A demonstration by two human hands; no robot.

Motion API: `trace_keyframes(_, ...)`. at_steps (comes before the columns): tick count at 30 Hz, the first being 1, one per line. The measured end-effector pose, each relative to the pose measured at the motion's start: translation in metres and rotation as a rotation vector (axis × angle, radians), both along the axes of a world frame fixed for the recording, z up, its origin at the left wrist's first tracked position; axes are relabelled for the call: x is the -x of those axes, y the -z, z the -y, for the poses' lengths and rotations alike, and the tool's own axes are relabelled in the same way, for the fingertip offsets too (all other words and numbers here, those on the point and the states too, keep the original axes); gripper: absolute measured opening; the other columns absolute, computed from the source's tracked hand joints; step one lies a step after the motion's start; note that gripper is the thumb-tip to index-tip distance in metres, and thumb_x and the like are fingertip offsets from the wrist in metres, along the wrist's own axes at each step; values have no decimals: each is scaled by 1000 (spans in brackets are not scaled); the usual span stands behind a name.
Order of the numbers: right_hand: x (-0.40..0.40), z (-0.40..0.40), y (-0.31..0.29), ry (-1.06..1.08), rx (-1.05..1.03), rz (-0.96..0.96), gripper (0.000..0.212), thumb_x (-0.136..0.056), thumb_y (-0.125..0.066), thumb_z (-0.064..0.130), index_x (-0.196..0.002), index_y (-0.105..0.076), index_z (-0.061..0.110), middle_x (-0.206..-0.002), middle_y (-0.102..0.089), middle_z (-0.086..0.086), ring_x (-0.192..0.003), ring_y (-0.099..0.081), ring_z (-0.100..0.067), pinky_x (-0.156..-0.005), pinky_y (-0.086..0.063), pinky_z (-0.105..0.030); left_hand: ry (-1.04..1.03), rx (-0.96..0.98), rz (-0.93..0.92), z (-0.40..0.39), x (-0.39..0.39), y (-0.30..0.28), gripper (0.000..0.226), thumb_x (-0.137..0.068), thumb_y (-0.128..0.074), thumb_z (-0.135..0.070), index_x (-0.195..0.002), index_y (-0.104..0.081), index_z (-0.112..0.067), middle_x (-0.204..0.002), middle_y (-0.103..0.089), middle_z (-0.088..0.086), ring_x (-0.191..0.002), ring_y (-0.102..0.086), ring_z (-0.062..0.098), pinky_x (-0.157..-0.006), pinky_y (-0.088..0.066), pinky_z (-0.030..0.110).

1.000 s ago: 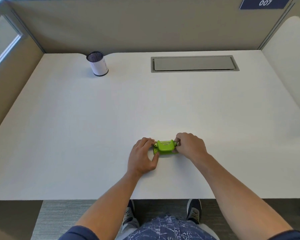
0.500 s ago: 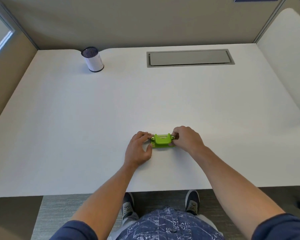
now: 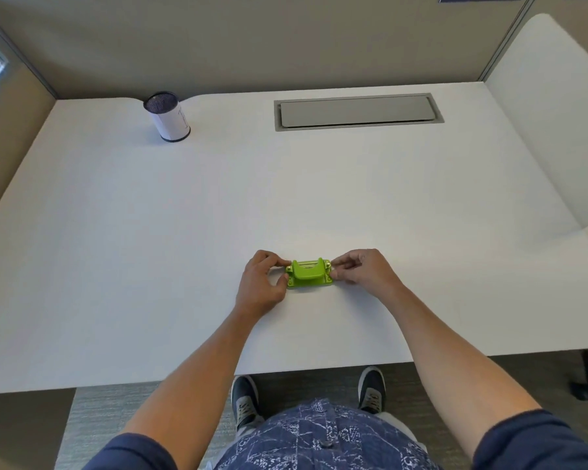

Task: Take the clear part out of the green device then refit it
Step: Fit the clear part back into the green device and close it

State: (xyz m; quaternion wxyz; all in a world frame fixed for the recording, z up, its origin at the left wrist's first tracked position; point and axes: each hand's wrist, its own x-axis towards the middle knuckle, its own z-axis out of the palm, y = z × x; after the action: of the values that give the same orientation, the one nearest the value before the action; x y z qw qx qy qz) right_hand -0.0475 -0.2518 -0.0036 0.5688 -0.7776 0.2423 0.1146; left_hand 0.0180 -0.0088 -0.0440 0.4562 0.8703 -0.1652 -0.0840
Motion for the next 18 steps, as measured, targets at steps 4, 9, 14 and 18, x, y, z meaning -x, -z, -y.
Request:
trace_keyframes(4,-4,0,-3,-35,57,-48,20,-75,-86,7,-92,-76,6,-79,-74,-10,-67,-69,-12,-66,-56,-28,-8,-25,-14,1,0,0,24,-80,-71,-6,-100,-74,-18,-107,-56,-6,-106,-59,18,-98,-49,35)
trace_keyframes(9,-11,-7,-4,-18,161,-105,14,-76,-84,5,-85,-75,1,-80,-76,-19,-65,-69,-21,-64,-61,-32,14,-100,-7,4,-1,0,24,-81,-69,-4,-98,-67,-21,-113,-53,-6,-107,-52,18,-97,-42,32)
trace_keyframes(14,-19,-7,-8,-99,236,-139,10,-75,-83,7,-81,-75,3,-77,-77,-15,-68,-72,-23,-74,-62,-36,46,-141,-20,4,-3,0,23,-83,-68,-7,-100,-65,-22,-115,-50,-8,-109,-47,15,-99,-36,28)
trace_keyframes(18,-6,-6,-2,-101,234,-58,14,-78,-83,15,-88,-74,9,-79,-73,-7,-70,-66,-17,-71,-52,-30,44,-108,-47,1,-4,-1,31,-84,-69,-9,-111,-70,-25,-118,-51,-9,-113,-46,11,-101,-32,23)
